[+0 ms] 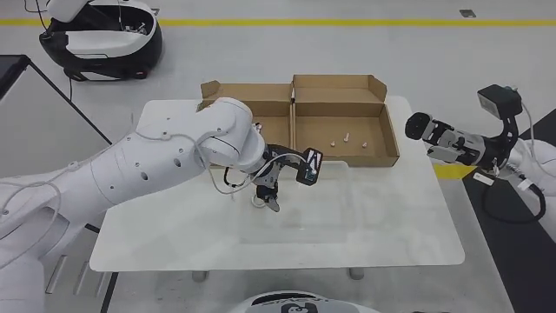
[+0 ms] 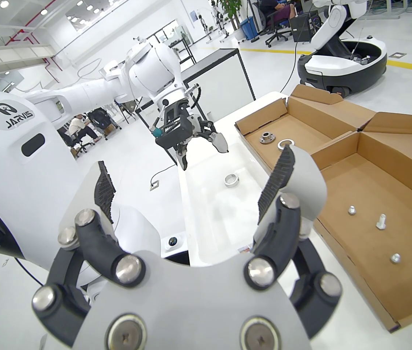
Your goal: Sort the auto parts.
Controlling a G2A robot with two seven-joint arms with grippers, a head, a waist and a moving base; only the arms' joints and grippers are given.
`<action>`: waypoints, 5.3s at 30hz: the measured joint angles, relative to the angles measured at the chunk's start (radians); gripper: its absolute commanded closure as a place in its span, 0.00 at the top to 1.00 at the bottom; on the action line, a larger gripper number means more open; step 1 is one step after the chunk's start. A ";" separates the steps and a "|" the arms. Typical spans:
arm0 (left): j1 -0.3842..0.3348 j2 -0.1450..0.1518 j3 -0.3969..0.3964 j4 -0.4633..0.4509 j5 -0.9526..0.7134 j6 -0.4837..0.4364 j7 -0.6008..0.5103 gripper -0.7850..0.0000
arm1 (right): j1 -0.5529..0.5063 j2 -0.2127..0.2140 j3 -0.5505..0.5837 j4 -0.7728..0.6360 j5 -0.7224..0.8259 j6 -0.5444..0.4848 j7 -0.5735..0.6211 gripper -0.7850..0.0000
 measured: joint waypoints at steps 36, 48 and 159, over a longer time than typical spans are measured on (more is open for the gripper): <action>0.164 -0.092 0.000 0.047 0.189 0.188 -0.189 0.41 | 0.000 0.000 0.000 0.000 0.000 0.000 0.000 1.00; 0.177 -0.097 0.000 0.061 0.203 0.196 -0.197 0.45 | 0.000 0.000 0.000 0.000 0.000 0.000 0.000 1.00; 0.259 -0.226 0.000 0.268 0.290 0.277 -0.278 0.38 | 0.000 0.000 0.000 0.000 0.000 0.000 0.000 1.00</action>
